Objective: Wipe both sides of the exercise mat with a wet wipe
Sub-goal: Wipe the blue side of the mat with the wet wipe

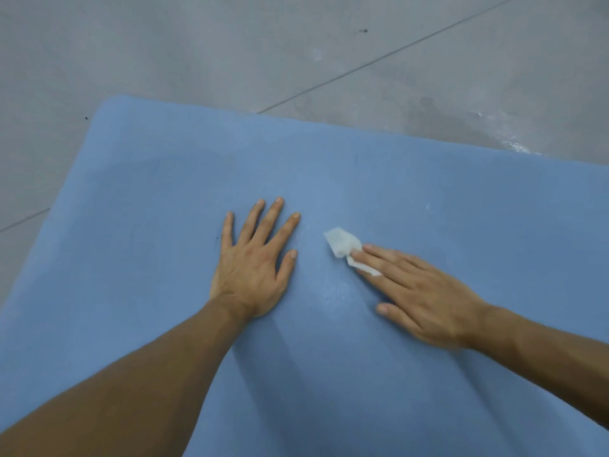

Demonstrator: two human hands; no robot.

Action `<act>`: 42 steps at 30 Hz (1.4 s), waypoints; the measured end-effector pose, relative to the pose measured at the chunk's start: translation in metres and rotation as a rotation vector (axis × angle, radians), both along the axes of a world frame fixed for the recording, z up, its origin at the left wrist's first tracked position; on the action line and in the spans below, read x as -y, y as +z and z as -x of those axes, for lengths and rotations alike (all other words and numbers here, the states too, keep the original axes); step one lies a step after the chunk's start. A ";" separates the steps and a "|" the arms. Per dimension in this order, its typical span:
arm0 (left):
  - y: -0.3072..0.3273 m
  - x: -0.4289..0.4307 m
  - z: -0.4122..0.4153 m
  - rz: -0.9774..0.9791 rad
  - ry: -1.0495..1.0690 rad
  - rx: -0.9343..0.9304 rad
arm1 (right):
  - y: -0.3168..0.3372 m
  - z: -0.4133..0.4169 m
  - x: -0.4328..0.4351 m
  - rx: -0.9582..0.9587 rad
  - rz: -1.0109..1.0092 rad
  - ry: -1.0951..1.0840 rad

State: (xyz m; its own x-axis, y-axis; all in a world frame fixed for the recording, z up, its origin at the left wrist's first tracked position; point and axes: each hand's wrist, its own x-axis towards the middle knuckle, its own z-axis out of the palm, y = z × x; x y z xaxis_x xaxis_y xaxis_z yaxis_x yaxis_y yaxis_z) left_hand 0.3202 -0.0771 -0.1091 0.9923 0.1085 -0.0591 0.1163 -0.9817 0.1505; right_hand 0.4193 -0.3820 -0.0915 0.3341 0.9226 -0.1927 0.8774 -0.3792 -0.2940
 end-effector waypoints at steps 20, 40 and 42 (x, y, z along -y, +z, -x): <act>-0.005 0.000 -0.001 0.003 0.048 0.004 | 0.006 -0.062 -0.112 -0.096 -0.062 -0.113; -0.004 -0.001 0.001 0.106 0.051 0.098 | -0.003 -0.051 -0.139 -0.147 -0.149 -0.396; -0.004 -0.001 0.002 0.139 0.050 0.120 | 0.001 -0.027 -0.139 -0.190 -0.149 -0.325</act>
State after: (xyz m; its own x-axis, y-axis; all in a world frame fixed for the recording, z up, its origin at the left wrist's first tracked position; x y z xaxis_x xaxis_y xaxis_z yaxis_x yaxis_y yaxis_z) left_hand 0.3184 -0.0763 -0.1129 0.9867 0.1570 0.0415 0.1375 -0.9438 0.3004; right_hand 0.4464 -0.2434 -0.0908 0.5844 0.7972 -0.1514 0.6436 -0.5690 -0.5118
